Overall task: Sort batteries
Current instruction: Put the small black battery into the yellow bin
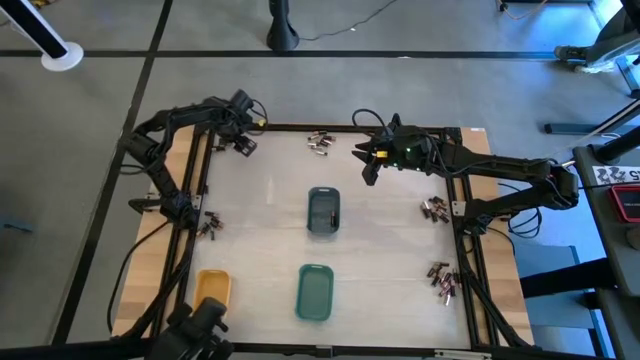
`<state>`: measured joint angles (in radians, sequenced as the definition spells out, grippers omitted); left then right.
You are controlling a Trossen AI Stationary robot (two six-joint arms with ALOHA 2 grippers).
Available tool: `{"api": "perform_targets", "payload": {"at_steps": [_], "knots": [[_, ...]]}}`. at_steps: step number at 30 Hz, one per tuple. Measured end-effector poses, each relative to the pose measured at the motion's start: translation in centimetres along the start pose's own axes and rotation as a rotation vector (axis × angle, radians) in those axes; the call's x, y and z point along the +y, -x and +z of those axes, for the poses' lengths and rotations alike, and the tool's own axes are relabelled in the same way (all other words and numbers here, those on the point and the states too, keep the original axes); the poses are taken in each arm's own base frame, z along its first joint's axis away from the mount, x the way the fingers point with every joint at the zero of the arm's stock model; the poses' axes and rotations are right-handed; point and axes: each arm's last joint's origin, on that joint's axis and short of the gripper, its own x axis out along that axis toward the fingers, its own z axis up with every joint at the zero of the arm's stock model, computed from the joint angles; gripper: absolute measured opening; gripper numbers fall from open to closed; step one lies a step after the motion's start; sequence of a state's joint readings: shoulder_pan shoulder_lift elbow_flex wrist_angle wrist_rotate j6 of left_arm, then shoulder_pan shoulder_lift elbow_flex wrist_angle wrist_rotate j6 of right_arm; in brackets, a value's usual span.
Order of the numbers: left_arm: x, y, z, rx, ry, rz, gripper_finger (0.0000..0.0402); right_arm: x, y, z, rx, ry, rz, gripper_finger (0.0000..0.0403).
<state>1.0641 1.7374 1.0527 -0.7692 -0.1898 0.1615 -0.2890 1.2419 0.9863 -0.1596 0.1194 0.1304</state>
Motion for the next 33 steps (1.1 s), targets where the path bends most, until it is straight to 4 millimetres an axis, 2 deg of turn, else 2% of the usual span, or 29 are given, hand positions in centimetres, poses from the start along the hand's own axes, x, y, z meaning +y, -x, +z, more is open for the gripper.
{"api": "perform_targets", "payload": {"at_steps": [7,26,29,33], "knots": [[-0.2,-1.3,0.2,0.043,-0.026,-0.008,0.0196,0.0,0.0,0.0,0.002,-0.027,0.008,0.0104],[0.6,-1.7,-0.1,0.056,-0.052,-0.071,0.0195,0.0,0.0,-0.3,0.031,-0.045,0.003,0.0104],[0.6,-1.7,-0.1,0.056,-0.063,-0.073,0.0181,0.0,0.0,-0.3,0.03,-0.046,0.004,0.0104],[0.8,-1.6,0.1,0.059,-0.07,-0.088,0.014,0.0,0.0,-0.3,0.03,-0.046,0.004,0.0104]]}}
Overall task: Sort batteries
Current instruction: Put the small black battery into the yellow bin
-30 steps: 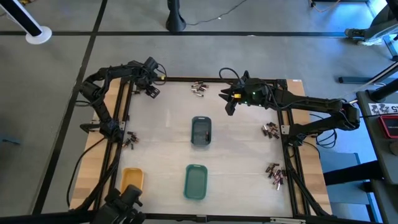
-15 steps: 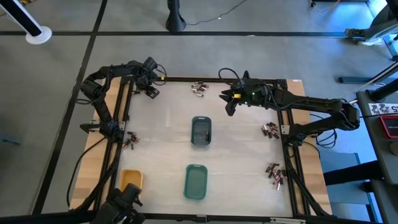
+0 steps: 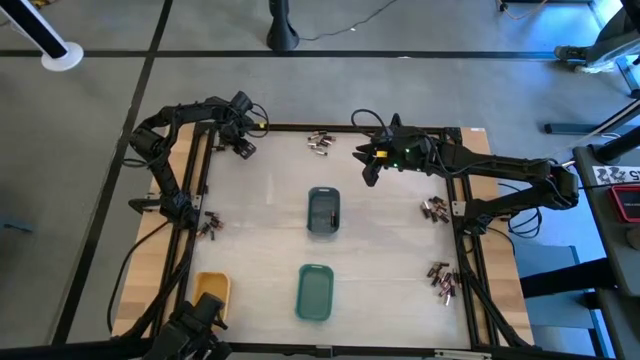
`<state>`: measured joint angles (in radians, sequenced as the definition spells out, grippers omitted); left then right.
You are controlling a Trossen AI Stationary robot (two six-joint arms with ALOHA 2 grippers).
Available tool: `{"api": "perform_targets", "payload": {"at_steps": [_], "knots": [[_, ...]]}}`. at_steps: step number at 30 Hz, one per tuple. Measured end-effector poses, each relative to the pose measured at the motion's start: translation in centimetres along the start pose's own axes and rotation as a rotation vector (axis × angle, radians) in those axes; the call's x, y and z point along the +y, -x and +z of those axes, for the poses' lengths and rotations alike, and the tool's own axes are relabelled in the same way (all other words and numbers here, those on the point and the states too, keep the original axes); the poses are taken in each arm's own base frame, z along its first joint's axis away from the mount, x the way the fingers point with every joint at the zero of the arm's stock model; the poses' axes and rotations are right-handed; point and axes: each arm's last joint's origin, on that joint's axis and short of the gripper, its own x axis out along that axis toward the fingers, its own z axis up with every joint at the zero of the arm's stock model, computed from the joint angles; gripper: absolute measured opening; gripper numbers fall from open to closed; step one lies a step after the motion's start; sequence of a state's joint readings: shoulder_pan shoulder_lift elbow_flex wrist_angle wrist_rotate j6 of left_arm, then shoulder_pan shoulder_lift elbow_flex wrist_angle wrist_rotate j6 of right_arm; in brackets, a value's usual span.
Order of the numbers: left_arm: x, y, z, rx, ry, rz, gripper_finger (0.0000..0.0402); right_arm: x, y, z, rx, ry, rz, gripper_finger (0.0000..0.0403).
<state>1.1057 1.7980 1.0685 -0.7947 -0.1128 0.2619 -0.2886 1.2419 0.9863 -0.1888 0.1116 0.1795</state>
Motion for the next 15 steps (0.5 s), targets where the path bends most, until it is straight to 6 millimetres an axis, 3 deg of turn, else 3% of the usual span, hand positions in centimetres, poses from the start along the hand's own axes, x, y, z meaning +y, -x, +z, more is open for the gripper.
{"api": "perform_targets", "payload": {"at_steps": [9,15], "knots": [[1.2,0.0,-0.1,-0.003,0.039,-0.022,0.0052,0.0,0.0,0.0,0.0,0.0,0.0,0.0104],[1.1,0.0,0.2,-0.003,0.035,-0.023,0.0037,0.0,0.0,0.0,0.002,-0.006,0.009,0.0104]]}}
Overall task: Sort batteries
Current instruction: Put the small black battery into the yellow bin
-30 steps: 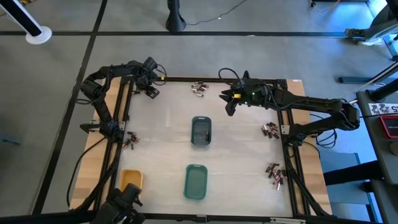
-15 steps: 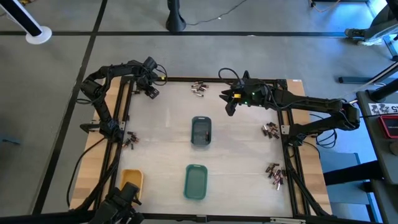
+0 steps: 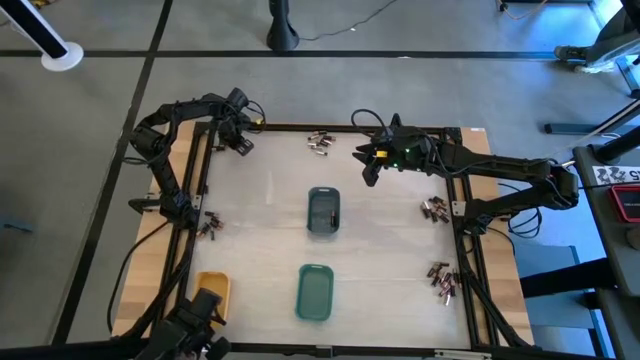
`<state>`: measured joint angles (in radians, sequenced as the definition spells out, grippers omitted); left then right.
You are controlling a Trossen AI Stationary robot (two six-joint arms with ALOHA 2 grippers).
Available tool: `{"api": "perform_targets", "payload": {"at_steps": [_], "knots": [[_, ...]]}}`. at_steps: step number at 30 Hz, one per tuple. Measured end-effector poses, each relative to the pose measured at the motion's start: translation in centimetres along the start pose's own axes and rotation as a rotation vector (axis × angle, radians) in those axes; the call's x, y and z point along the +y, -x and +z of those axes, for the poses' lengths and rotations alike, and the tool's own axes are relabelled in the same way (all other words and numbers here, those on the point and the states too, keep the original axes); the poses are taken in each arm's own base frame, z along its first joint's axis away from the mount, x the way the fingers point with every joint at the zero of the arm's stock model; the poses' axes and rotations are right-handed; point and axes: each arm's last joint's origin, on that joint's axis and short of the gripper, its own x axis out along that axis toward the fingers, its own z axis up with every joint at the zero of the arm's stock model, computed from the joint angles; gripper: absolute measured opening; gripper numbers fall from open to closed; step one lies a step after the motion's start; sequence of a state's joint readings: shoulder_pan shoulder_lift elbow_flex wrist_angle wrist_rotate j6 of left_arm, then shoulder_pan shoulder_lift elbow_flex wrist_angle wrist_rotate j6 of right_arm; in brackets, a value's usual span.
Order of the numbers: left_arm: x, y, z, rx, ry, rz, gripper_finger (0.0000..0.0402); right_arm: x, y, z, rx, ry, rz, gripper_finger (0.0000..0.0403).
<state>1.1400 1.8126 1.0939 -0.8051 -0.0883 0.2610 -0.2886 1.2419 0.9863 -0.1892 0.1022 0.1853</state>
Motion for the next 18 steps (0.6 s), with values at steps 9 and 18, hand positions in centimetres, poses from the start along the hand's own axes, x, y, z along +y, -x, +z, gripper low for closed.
{"api": "perform_targets", "payload": {"at_steps": [9,18], "knots": [[-0.1,0.0,0.1,-0.009,-0.002,-0.013,0.003,0.1,0.0,0.0,0.003,-0.013,0.017,0.0104],[0.1,1.1,0.4,-0.009,0.018,-0.016,0.0016,0.1,0.0,0.0,0.003,-0.013,0.017,0.0104]]}}
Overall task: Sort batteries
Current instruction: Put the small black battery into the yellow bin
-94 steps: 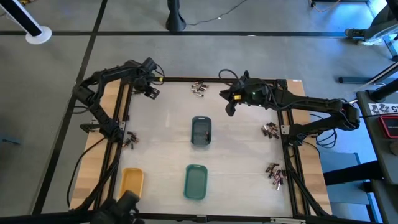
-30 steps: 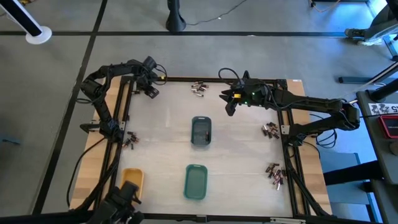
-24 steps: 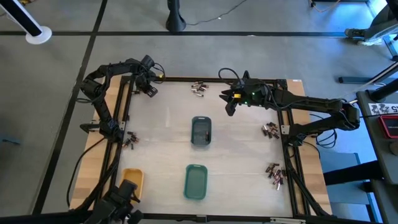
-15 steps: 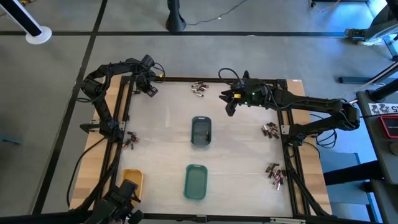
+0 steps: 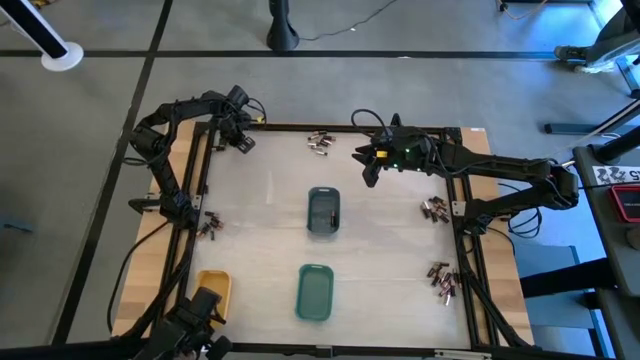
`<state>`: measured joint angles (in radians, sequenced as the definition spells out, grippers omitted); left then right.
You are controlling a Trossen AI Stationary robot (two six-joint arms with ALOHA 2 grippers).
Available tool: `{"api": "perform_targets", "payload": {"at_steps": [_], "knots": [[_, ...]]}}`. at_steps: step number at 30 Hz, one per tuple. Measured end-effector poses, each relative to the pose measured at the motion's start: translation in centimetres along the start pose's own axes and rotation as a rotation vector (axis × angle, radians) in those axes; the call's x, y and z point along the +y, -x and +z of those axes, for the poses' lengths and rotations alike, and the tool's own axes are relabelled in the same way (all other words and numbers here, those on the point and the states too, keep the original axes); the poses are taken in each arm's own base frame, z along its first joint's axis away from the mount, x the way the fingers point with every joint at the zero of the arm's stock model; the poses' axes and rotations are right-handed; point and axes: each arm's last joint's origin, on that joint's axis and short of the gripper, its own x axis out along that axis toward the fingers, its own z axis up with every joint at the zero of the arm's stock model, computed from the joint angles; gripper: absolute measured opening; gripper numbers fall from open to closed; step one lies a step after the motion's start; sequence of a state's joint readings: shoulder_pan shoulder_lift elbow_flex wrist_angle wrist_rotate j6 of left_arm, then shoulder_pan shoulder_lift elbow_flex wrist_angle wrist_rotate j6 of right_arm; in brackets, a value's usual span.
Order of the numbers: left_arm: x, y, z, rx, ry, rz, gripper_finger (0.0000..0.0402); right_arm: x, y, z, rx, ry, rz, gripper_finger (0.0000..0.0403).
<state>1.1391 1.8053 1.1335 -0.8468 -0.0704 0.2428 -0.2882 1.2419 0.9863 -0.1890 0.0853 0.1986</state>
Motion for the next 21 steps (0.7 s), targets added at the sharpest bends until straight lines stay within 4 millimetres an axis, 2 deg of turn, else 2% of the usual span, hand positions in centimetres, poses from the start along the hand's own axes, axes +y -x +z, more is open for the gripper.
{"api": "perform_targets", "payload": {"at_steps": [13,21], "knots": [[-0.4,3.2,0.7,0.007,0.014,-0.114,0.0021,0.1,0.0,0.0,0.006,0.0,0.026,0.0104],[-2.1,7.3,-0.6,-0.066,0.012,-0.11,0.0016,0.1,0.0,-0.2,0.026,0.003,0.048,0.0104]]}}
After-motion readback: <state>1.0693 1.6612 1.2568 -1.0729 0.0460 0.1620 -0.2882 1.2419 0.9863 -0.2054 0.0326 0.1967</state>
